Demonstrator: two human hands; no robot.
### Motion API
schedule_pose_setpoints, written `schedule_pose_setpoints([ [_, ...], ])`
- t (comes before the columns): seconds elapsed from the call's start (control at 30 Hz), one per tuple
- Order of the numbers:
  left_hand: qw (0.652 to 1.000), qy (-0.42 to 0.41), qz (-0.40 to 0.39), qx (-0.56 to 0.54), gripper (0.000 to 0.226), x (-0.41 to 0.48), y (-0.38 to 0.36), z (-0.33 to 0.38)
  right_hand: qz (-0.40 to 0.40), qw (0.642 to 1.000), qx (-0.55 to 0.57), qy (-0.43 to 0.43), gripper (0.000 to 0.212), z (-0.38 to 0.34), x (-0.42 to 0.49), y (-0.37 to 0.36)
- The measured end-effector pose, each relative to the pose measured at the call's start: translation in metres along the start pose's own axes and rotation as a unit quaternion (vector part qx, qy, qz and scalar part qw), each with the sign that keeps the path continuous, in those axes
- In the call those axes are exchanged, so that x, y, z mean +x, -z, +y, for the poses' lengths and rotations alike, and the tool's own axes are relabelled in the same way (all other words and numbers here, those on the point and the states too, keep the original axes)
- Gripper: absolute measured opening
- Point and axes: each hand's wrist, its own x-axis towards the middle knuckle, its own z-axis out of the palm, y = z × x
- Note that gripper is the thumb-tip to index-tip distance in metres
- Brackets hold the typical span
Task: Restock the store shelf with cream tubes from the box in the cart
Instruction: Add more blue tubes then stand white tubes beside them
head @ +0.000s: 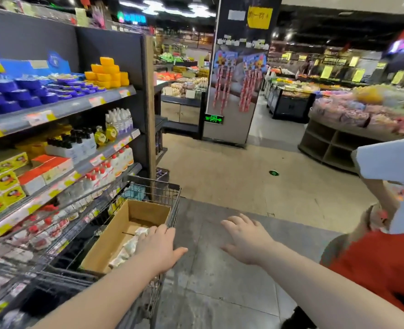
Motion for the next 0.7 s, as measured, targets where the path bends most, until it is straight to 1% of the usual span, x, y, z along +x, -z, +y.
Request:
schedule_pose_setpoints([
  [0.17, 0.999, 0.033, -0.020, -0.016, 0.063, 0.053, -0.014, -0.014, -0.021, 0.999, -0.006, 0.044, 0.059, 0.010, 0.080, 0.002],
  [0.33, 0.991, 0.123, -0.043, -0.034, 0.057, 0.097, -0.027, -0.038, -0.038, 0.991, -0.031, 0.127, 0.059, 0.014, 0.171, -0.007],
  [0.6, 0.953, 0.284, -0.078, -0.079, 0.064, 0.163, -0.037, -0.041, -0.068, 0.963, -0.050, 0.257, 0.061, 0.040, 0.304, -0.003],
  [0.7, 0.938, 0.325, -0.087, -0.087, 0.064, 0.172, -0.047, -0.038, -0.074, 0.948, -0.066, 0.301, 0.059, 0.034, 0.346, -0.006],
])
